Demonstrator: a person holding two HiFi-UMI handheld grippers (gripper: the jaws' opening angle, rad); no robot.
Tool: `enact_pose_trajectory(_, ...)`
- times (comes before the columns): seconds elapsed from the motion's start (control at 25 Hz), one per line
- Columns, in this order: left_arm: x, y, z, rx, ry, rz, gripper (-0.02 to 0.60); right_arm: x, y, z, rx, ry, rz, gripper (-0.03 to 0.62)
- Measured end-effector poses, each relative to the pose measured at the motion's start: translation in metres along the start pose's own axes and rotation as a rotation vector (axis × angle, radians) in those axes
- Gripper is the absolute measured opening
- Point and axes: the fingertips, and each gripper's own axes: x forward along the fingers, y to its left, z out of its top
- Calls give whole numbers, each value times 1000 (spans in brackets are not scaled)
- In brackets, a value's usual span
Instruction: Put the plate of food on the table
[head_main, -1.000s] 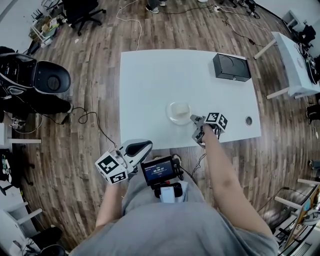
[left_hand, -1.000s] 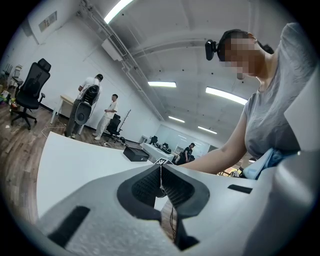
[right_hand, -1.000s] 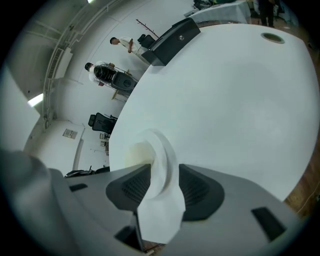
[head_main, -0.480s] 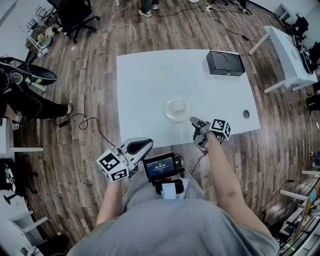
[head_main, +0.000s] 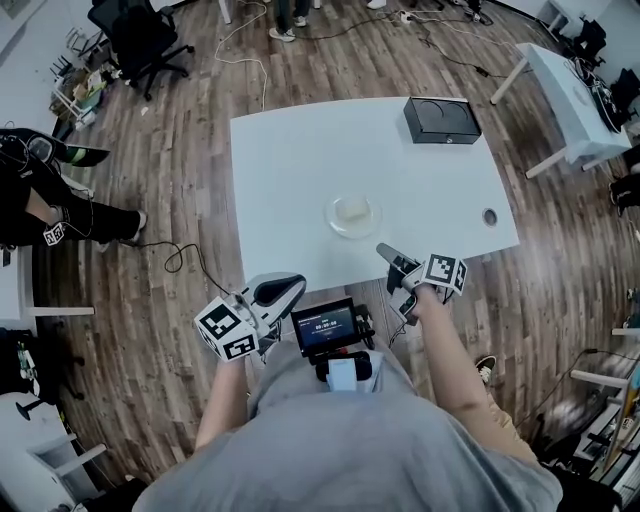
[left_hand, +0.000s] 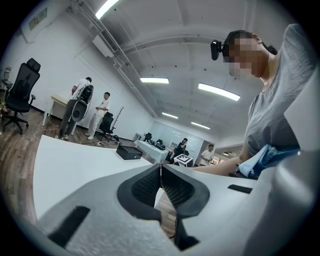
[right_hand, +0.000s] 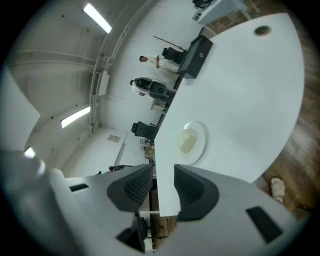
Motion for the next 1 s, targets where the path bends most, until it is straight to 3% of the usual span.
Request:
enact_pose_trajectory(0.2, 1, 0, -2, -6, -3, -2, 20, -13, 49, -9, -257, -9, 148, 98)
enact_pose_trajectory(0.32, 3, -1, -2, -7, -3, 0, 20, -25, 77, -16, -495, -33, 230, 92)
enact_pose_trajectory(0.52, 2, -4, -2, 4, -1, -8, 20, -38, 95, -38, -1031, -76, 155, 87)
enact_pose_trajectory(0.8, -2, -6, -11, 6, -4, 2, 20, -46, 107, -65, -1083, -66, 255, 84)
enact_pose_trajectory(1.0, -7, -7, -12, 6, -7, 5, 20, -49, 105, -68, -1141, -71, 204, 43)
